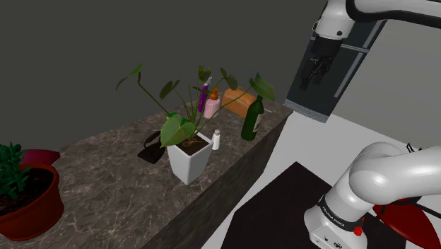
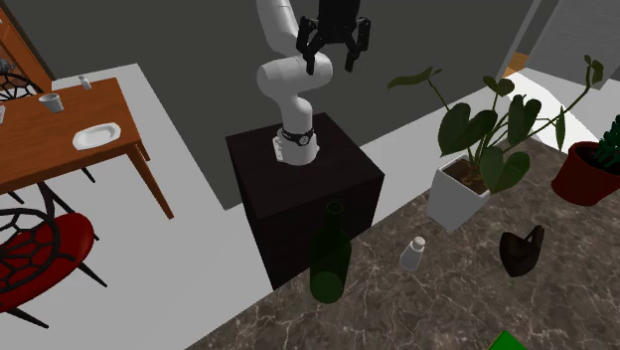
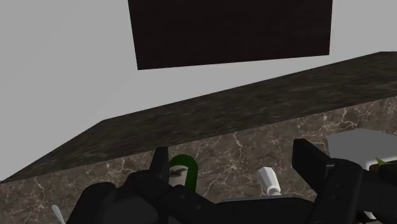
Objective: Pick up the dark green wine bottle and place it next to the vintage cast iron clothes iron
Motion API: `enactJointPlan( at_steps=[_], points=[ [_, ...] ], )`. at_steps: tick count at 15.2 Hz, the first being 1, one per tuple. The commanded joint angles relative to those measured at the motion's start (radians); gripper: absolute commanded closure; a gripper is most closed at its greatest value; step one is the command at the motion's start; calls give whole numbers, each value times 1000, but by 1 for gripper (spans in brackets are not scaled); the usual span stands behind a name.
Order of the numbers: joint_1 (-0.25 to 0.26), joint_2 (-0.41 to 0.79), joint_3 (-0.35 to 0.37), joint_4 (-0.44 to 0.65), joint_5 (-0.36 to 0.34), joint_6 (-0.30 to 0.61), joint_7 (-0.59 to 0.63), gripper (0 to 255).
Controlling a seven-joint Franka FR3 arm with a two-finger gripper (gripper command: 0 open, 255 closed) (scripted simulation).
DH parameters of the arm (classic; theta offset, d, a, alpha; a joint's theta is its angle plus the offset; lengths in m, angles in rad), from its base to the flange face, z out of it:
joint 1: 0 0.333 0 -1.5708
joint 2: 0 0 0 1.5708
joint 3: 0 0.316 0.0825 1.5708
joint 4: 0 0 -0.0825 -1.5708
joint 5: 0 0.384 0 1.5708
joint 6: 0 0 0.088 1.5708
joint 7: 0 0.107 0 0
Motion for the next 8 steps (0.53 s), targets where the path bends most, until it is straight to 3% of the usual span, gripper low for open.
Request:
enactJointPlan(
  at_steps=[1, 8],
  points=[
    [0, 0, 0, 0, 0, 0, 0, 0],
    [-16, 205, -84, 35, 1, 197, -33, 0]
  ],
)
